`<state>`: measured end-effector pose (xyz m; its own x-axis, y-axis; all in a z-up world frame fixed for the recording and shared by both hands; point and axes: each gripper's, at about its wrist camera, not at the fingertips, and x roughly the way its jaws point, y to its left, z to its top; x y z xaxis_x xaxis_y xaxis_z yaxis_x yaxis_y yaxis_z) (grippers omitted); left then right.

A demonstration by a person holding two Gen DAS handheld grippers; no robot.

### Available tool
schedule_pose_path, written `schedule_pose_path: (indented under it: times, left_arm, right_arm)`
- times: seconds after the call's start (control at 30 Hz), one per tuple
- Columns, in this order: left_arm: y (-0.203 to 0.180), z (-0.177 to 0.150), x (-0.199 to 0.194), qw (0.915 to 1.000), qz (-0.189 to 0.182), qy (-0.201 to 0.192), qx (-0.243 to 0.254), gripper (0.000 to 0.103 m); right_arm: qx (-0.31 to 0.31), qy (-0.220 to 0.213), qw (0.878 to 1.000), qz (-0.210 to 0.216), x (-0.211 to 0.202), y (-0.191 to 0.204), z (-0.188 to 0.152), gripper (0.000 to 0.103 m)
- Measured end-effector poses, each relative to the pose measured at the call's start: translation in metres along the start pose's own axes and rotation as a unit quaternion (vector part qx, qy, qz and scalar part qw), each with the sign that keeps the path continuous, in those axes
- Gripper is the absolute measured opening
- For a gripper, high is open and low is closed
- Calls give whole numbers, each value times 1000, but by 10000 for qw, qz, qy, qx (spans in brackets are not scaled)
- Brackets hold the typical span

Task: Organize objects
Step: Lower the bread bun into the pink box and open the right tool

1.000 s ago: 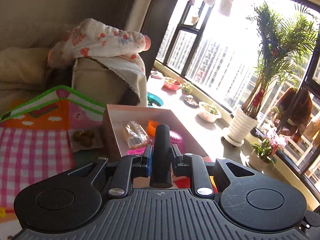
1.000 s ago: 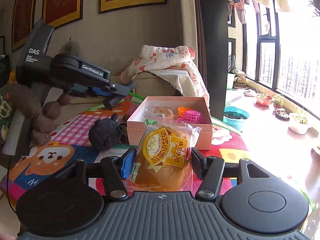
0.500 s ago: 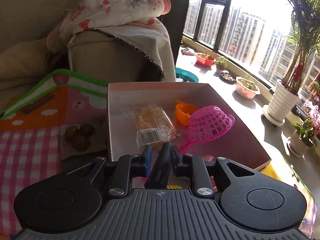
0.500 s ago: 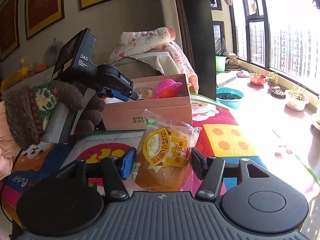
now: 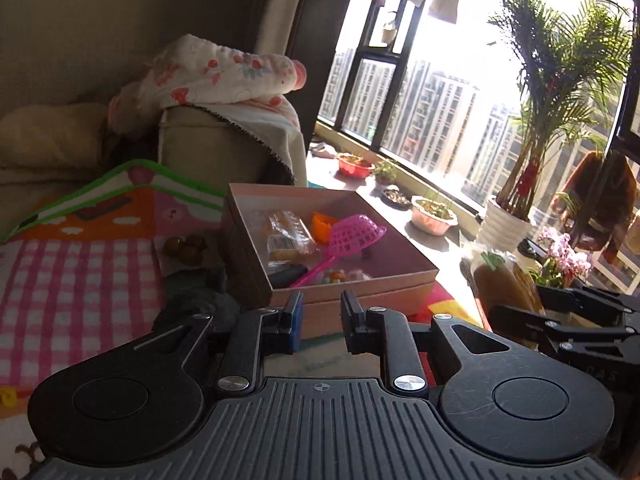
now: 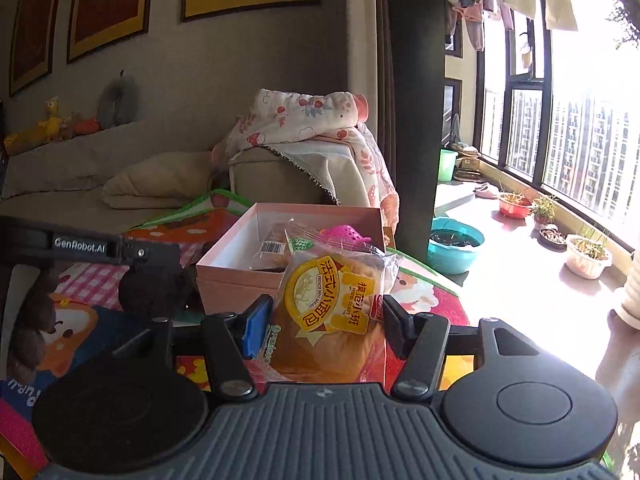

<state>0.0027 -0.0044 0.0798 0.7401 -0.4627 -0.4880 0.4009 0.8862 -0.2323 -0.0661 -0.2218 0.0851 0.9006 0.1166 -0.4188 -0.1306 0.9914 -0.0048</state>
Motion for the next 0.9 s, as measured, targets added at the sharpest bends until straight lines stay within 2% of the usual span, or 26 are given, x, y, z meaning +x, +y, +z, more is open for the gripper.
schedule_pose_path:
  times: [0.1, 0.23, 0.33, 0.4, 0.5, 0.53, 0.6, 0.73, 0.83, 0.9]
  left_arm:
    - [6, -23, -16, 9998, -155, 71, -53, 22]
    - [16, -38, -20, 9993, -285, 124, -216, 22]
    - [15, -47, -26, 9996, -221, 116, 96, 22]
    - [18, -52, -33, 9995, -134, 90, 273, 22]
    - [30, -56, -41, 9997, 12, 74, 229, 22]
    - [36, -58, -45, 9998, 89, 52, 171, 22]
    - [47, -61, -50, 9996, 261, 0, 81, 22]
    - [61, -62, -47, 9985, 531, -87, -138, 22]
    - [60, -60, -44, 9977, 662, -131, -108, 22]
    - [57, -59, -43, 9974, 709, -117, -18, 22]
  right_arm:
    - [-83, -36, 9999, 126, 26, 11, 36, 58]
    - [273, 295, 9983, 423, 89, 30, 70, 58]
    - [517, 579, 9952, 588, 139, 46, 72, 58]
    - [456, 799, 9949, 402, 170, 57, 64, 58]
    - [46, 1151, 9933, -16, 201, 73, 44, 58]
    - [-16, 1259, 9920, -32, 204, 74, 37, 57]
    - [-114, 1192, 9928, 95, 196, 75, 28, 56]
    - [-163, 1224, 9921, 217, 181, 74, 27, 56]
    - [-210, 1243, 9917, 252, 179, 73, 29, 57]
    - [-172, 1291, 9912, 254, 178, 70, 30, 66]
